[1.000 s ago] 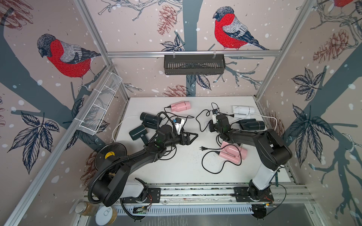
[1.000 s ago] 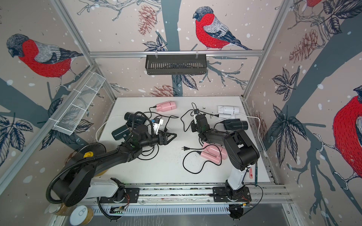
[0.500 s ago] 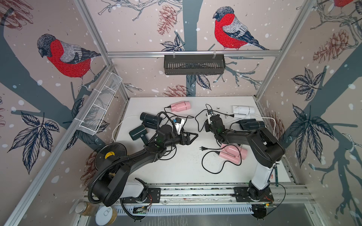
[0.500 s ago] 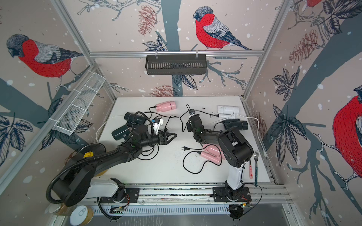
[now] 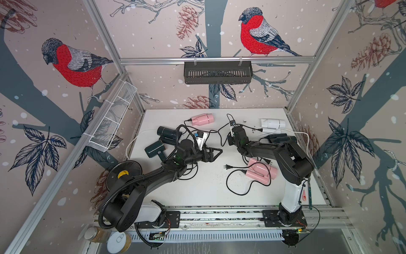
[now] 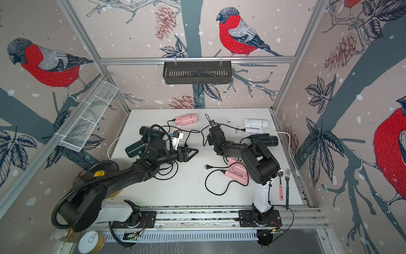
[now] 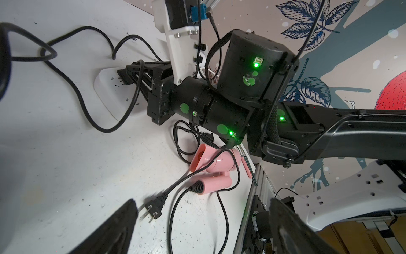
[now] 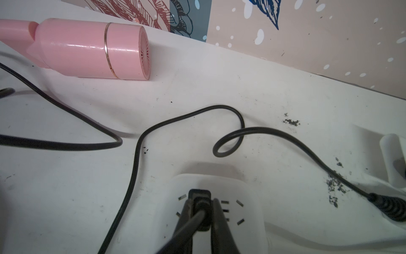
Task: Charge the blow dryers
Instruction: Insert the plug into the socket.
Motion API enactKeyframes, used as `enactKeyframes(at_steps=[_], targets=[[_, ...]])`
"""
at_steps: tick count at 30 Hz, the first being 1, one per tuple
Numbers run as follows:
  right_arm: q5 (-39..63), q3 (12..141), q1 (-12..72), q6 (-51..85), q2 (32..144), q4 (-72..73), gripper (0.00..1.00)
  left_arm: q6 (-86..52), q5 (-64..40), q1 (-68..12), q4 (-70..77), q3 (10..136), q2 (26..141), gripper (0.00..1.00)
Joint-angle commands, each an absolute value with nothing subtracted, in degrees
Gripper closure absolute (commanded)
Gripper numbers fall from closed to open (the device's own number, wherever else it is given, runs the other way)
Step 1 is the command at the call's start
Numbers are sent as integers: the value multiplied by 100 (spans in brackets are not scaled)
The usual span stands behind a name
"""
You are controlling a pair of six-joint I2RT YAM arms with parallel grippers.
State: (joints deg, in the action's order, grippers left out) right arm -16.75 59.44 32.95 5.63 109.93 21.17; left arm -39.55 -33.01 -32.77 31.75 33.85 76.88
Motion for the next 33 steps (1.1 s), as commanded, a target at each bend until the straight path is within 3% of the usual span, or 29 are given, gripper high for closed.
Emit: enactKeyframes(at_steps=[1,6,15,22,33], targets=[[-1905,5958,3391,434,11139,766,96,-3938,-3383,-3276,3313,3438,7672,7],[-1911,5981,3433,491,11233,725,96,-3946,-3379,-3277,3322,3428,7638,7],[-244,6064,2897,1056,11195,636,96,-3918,-3344,-3272,3250,3384,7559,7],[-1191,6150,3118,860,11303,417,96,-3940,-3325,-3277,3300,3358,7559,7],[-1521,6213,3320,1337,11434,76,97,-3969,-3282,-3276,3287,3287,7423,7]])
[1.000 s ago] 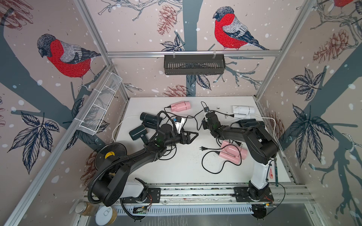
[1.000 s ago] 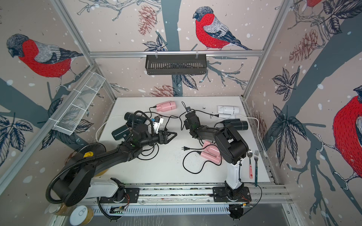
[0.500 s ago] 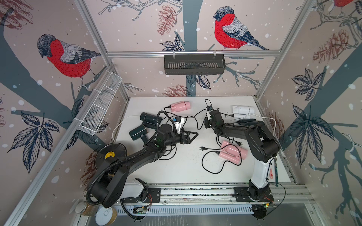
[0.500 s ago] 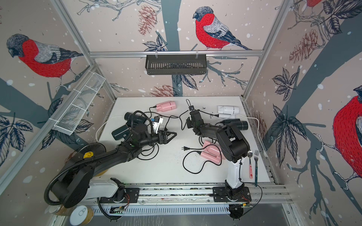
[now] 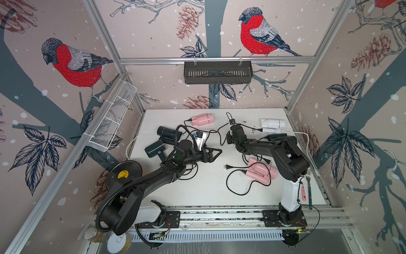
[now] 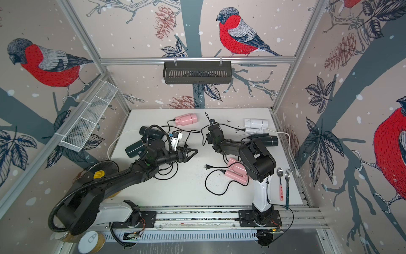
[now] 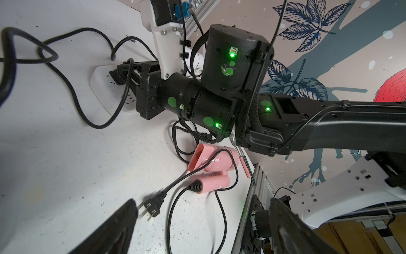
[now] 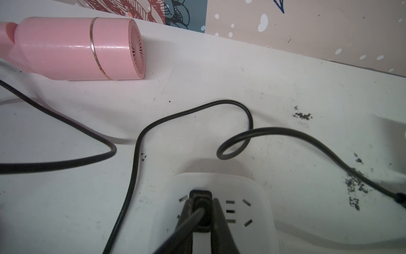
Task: Charge the blow dryers
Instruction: Insert the plug into the socket.
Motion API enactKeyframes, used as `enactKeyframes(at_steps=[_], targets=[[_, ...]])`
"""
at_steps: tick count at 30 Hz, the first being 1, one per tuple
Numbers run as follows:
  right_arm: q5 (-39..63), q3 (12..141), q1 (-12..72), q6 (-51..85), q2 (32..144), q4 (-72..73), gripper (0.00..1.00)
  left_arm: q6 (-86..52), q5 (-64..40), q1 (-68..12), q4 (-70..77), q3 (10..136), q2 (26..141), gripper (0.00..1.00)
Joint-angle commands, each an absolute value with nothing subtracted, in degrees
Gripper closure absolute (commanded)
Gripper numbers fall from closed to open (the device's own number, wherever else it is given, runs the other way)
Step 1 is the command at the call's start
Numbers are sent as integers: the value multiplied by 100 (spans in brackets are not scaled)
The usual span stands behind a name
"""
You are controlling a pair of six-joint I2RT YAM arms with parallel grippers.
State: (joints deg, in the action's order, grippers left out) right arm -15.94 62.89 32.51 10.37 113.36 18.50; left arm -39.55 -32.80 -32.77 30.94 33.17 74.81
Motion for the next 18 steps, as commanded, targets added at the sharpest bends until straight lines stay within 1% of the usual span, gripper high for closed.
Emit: enactKeyframes(at_steps=[1,6,12,14,18], targets=[[-1598,6205,3358,1408,11413,38,97,-3982,-3278,-3275,3289,3272,7407,7],[-1474,6119,3397,1458,11243,150,96,-4045,-3288,-3278,3277,3191,7237,7],[-1310,6645,3302,1334,11278,3,94,-3994,-3282,-3282,3122,3159,7147,7],[-1180,6796,3222,1344,11230,-4,90,-3999,-3304,-3280,3142,3157,7132,7],[-929,6928,3155,1377,10966,-138,77,-4087,-3230,-3296,3176,3122,7073,7]])
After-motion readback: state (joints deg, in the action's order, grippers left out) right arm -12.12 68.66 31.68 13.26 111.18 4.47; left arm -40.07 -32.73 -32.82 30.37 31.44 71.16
